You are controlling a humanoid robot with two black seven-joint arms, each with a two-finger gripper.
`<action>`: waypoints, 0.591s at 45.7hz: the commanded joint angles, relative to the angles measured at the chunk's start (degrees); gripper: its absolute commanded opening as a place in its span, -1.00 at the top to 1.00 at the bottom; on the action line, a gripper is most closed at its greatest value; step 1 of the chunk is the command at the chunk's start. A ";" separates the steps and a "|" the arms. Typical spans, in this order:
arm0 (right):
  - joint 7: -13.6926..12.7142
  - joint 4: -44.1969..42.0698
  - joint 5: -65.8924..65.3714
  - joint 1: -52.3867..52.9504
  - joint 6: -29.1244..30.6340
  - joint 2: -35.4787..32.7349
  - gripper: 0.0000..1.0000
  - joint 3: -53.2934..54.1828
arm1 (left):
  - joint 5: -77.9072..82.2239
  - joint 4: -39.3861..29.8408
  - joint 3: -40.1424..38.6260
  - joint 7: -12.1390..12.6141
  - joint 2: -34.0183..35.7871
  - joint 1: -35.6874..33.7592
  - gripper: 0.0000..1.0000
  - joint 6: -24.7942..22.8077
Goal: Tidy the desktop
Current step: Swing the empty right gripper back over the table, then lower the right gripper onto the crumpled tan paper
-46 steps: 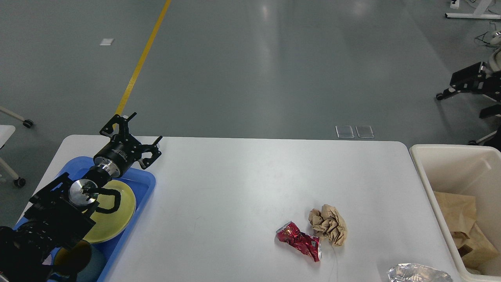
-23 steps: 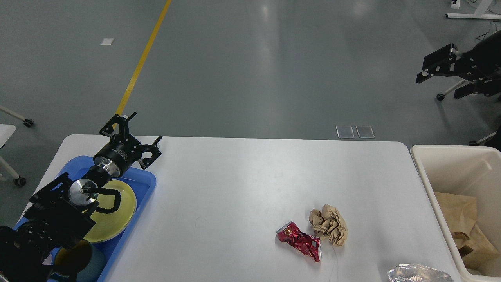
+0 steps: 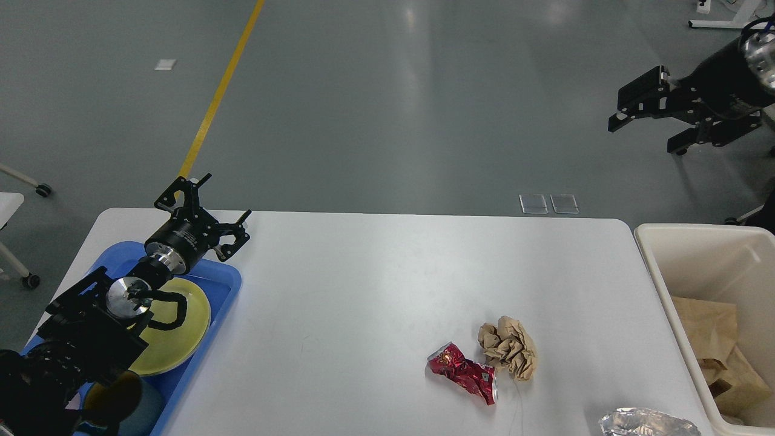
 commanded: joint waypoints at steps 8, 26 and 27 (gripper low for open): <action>0.00 0.67 0.34 -0.76 -0.09 10.20 -0.99 -0.03 | 0.01 0.00 0.00 0.00 0.01 0.00 -0.93 0.00; 0.09 4.27 1.83 -8.14 -1.58 20.67 -0.98 1.20 | 0.01 0.00 0.00 0.00 0.01 0.00 -0.93 0.00; 0.09 4.19 2.36 -8.84 -1.67 20.93 -0.98 1.20 | 0.01 0.00 0.00 0.00 0.01 0.00 -0.93 0.00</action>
